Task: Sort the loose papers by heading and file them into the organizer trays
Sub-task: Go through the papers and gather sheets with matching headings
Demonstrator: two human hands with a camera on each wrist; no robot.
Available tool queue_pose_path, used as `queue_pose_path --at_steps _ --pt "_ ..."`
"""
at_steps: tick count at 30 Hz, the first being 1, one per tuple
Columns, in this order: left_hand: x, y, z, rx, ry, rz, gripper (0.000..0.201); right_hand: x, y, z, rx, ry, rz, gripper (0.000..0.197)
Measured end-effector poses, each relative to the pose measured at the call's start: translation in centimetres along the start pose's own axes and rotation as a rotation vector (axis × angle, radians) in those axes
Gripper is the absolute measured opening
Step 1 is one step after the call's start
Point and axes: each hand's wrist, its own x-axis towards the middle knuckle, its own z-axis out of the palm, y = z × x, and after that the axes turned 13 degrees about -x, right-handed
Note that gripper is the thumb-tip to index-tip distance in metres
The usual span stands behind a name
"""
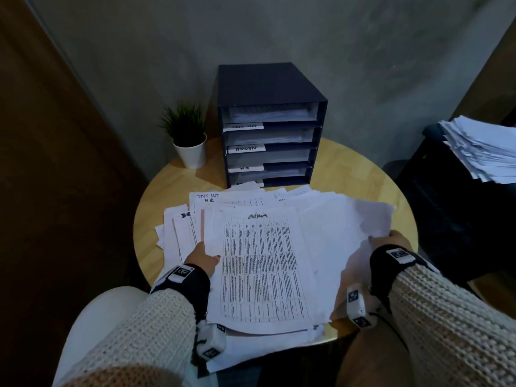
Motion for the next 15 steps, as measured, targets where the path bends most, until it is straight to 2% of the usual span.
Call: queue_pose_path --at_steps 3,6,8,12,15 --pt "-0.2 0.2 -0.1 -0.014 0.002 -0.012 0.062 0.3 -1.9 -1.5 0.136 0.172 -0.014 0.031" --pt "0.1 0.2 -0.2 -0.029 0.004 -0.051 0.064 -0.6 -4.2 -4.2 0.295 0.291 -0.121 0.032" --pt "0.1 0.3 -0.3 -0.031 0.025 -0.043 0.058 -1.6 -5.5 -5.8 0.388 0.370 -0.200 0.031" --pt "0.0 0.3 -0.1 -0.091 0.040 -0.018 0.049 -4.8 -8.5 -8.1 0.443 0.547 -0.419 0.013" --pt "-0.1 0.2 -0.2 -0.135 0.041 -0.020 0.049 -8.4 -10.3 -7.8 0.469 0.552 -0.690 0.029"
